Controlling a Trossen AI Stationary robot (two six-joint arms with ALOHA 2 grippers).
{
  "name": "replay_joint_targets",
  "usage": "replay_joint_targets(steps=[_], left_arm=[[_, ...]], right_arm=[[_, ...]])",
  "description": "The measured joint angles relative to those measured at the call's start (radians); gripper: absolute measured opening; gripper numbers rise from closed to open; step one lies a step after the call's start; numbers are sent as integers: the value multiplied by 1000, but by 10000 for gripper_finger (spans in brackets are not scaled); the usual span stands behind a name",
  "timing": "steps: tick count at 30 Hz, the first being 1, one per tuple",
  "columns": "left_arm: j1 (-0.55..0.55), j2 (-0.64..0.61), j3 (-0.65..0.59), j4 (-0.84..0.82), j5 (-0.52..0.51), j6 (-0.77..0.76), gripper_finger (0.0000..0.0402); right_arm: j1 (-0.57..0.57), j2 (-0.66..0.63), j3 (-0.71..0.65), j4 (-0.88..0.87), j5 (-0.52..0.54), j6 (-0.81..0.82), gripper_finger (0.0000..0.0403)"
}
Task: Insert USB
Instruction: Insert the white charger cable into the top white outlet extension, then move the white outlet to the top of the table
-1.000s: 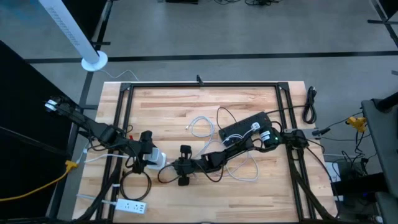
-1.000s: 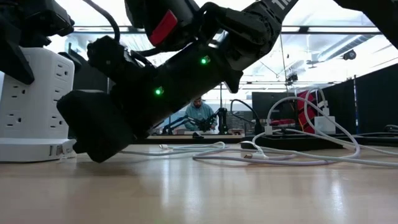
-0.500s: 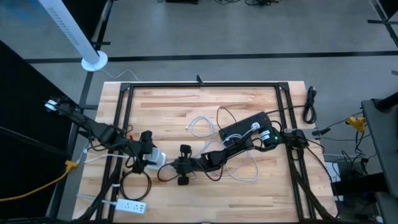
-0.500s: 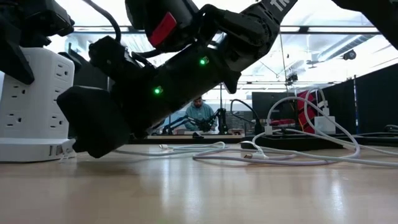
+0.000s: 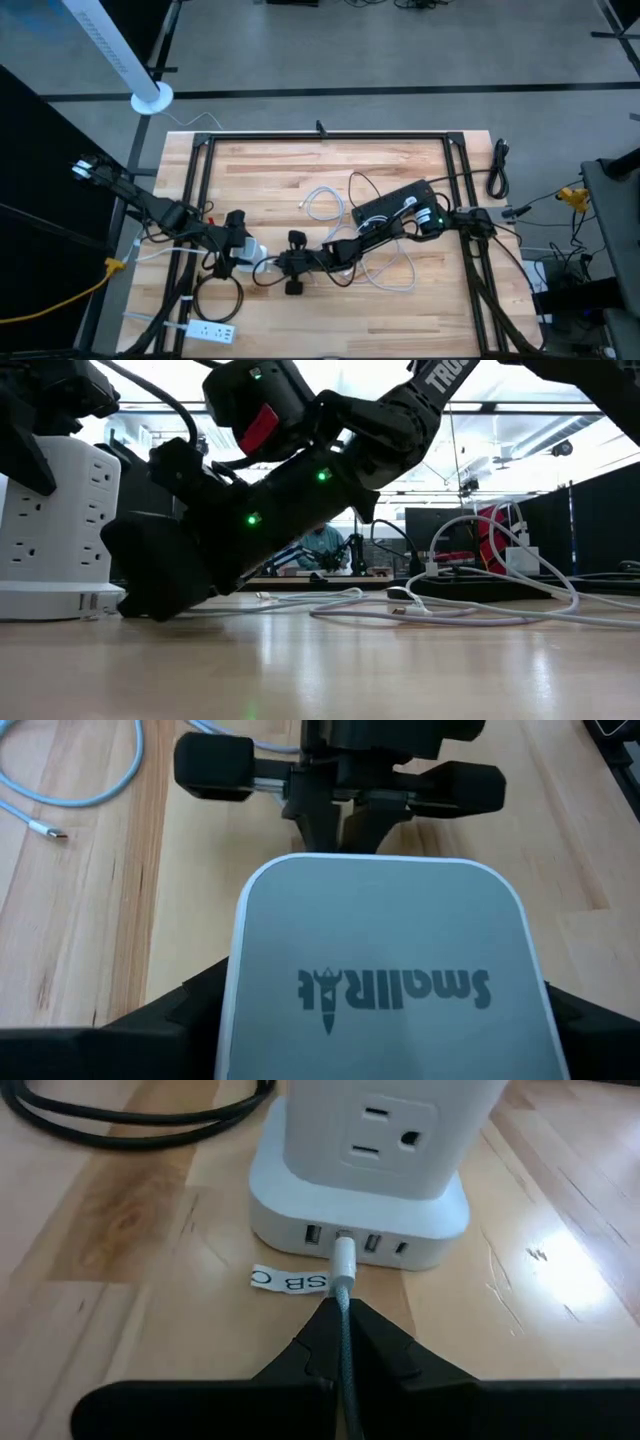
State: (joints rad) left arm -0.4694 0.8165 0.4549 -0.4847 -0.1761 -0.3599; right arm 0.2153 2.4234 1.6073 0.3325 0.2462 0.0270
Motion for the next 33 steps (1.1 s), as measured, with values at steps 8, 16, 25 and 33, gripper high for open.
replay_joint_targets(steps=[8, 16, 25, 33], left_arm=[[-1, 0, 0, 4, 9, 15, 277], [-1, 0, 1, 3, 7, 10, 277], [-1, 0, 1, -1, 6, 11, 277], [-2, 0, 0, 5, -19, 33, 277]], right_arm=[[-2, 44, 94, -74, -15, -1, 0], [0, 37, 108, -117, -15, -51, 9], [3, -30, 109, -209, -11, -77, 108], [5, -137, 107, -399, -11, -123, 207]])
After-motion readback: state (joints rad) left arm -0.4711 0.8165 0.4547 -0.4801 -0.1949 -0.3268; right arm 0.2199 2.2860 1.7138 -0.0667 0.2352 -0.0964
